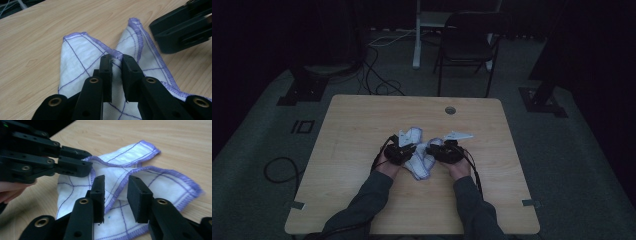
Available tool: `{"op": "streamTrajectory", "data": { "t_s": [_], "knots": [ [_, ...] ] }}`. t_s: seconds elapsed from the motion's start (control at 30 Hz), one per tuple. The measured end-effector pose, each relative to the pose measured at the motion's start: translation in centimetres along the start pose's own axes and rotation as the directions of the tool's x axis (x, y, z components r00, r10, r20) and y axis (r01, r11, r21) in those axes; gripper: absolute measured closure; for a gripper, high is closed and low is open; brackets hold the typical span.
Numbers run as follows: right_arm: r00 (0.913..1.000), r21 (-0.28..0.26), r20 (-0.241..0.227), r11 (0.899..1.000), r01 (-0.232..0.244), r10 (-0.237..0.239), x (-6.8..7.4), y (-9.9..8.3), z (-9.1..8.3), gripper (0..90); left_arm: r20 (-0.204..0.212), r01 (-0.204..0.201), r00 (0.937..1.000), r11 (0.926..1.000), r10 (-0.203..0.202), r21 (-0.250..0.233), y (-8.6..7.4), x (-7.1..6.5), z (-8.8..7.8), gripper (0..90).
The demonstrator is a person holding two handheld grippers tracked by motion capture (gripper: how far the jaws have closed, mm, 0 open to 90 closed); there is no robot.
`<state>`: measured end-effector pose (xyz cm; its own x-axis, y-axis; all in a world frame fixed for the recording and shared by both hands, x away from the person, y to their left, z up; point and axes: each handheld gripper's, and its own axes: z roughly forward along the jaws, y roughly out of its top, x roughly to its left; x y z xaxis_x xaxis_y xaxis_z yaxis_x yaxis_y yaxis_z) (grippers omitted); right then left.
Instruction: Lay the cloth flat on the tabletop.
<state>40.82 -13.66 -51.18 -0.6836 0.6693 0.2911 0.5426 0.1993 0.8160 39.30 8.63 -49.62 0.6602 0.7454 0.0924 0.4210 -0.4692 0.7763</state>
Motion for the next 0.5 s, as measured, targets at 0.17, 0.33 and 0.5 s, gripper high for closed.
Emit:
{"op": "streamTrajectory", "data": {
  "t_s": [0.17, 0.33, 0.5],
  "knots": [
    [0.9962, 0.028, 0.039, 0.996, -0.079, 0.078, -0.7, 0.1, 1.5, 65.6, -0.001, 0.002, 1.0, 1.0, -0.002, -0.002, -0.2, 0.1, -0.1, 81.5],
    [0.9943, 0.022, 0.018, 0.994, -0.106, 0.105, -1.0, 0.6, 2.1, 85.5, -0.005, 0.014, 0.9999, 0.9999, -0.014, -0.007, -0.3, 0.3, -0.3, 83.3],
    [0.9965, 0.04, 0.073, 0.998, -0.044, 0.041, -0.4, 1.1, 1.6, 89.1, -0.019, 0.039, 0.999, 0.9988, -0.039, -0.031, -0.4, 1.0, -1.2, 83.5]
  ]
}}
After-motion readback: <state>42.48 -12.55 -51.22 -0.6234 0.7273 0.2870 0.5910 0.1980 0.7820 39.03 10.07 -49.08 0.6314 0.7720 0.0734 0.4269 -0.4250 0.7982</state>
